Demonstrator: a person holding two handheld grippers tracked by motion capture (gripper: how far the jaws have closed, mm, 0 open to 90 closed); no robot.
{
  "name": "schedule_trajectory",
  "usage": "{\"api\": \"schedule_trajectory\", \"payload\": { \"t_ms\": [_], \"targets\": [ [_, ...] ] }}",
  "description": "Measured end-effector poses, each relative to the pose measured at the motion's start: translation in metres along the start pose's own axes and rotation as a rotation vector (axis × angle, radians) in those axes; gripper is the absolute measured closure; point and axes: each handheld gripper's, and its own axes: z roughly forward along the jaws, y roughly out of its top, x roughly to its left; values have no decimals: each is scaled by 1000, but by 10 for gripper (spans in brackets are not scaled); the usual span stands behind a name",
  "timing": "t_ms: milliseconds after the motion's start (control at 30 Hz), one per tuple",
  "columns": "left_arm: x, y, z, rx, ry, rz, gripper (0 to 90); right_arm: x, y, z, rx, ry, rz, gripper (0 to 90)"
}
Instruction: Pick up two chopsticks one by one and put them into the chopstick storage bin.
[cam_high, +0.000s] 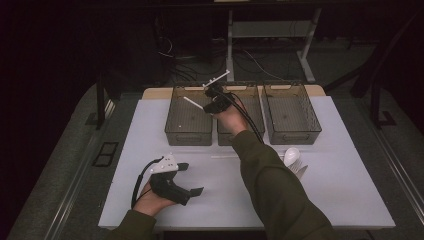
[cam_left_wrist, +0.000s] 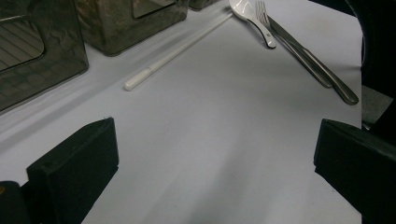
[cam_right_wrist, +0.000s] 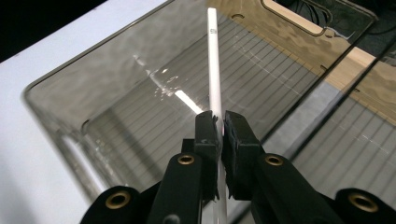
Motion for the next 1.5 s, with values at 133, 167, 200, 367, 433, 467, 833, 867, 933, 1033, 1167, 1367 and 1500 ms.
{"api": "schedule_trajectory", "payload": {
  "t_ms": [133, 167, 200, 367, 433, 467, 833, 867, 933, 1033, 1167, 1367, 1500],
  "targets": [
    [0, 0, -1, 2, -2, -4, 0, -1, 9, 14, 19, -8, 19, 842],
    [0, 0, -1, 2, -3, -2, 0, -1, 12, 18, 20, -6, 22, 842],
    [0, 0, -1, 2, -3, -1, 0, 0, 14, 21, 20, -7, 29, 842],
    [0, 0, -1, -1, -3, -4, 0, 6, 23, 37, 39, -19, 35, 841],
    [0, 0, -1, -2, -4, 0, 0, 8, 26, 42, 45, -24, 36, 837],
    [0, 0, -1, -3, -4, 0, 0, 8, 27, 43, 39, -24, 37, 834],
    [1, 0, -2, -8, -1, 0, 0, 8, 28, 25, -19, 26, 12, 619],
    [1, 0, -2, -8, -1, 0, 0, 7, 27, 21, -26, 39, 8, 603],
    [1, -1, -2, -4, -1, -4, 0, 6, 25, 13, -33, 62, -3, 555],
    [1, -1, -2, -1, 5, 1, 0, 3, 19, 2, -57, 97, -12, 525],
    [1, -1, -3, 3, 6, -5, 0, -1, 8, -12, -88, 132, -44, 493],
    [2, -2, -3, 8, 5, 0, 0, -3, -15, -37, -136, 194, -112, 486],
    [2, -2, -3, 7, 4, -5, 0, -5, -35, -54, -152, 237, -147, 492]
  ]
}}
